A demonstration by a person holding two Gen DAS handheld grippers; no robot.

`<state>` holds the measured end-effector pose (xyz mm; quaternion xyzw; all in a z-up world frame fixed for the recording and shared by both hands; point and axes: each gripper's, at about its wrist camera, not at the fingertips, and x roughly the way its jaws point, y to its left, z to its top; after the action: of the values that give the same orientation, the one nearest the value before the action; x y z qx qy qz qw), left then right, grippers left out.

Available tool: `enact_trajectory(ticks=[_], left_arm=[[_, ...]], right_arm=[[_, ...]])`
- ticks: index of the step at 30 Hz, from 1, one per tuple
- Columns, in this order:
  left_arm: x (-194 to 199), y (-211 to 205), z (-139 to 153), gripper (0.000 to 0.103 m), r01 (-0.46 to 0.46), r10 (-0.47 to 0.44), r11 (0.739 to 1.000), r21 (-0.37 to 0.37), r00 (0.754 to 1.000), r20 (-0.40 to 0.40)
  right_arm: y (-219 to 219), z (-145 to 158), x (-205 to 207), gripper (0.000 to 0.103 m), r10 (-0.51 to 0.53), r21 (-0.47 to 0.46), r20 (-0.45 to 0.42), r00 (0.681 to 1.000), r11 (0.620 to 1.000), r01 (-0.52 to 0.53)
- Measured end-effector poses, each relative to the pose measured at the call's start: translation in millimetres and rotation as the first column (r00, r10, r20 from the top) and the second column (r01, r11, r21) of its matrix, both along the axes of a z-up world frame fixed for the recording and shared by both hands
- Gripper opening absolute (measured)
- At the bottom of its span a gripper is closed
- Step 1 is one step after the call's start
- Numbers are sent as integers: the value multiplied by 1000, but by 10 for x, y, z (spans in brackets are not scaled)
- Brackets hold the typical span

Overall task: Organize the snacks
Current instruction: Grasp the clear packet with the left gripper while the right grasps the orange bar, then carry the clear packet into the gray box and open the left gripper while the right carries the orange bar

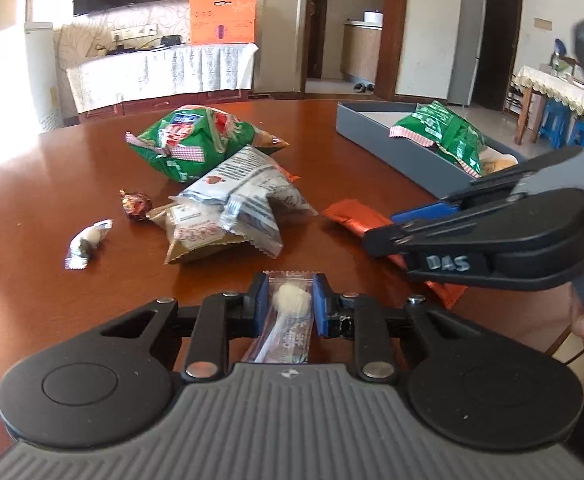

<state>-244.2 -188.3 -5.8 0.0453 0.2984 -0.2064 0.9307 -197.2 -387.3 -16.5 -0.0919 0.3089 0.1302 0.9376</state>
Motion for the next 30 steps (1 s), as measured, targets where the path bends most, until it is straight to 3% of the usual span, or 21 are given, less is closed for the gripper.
enact_trajectory(ticks=[5,14,30], left_arm=[[-87,-21,119,26,-8,6,1000,29,998,70],[-112,-41,365,26,-16,14,1000,18,993,118],[-119,-287,576,27,-11,5,999,47,991,134]], right_arm=[[-63,75,-83,24,-6,36,18,1000,999,6],[-117,282,-173,24,6,90,62,998,996,-12],[-296,629,-356,24,6,147,155,988,989,-29]])
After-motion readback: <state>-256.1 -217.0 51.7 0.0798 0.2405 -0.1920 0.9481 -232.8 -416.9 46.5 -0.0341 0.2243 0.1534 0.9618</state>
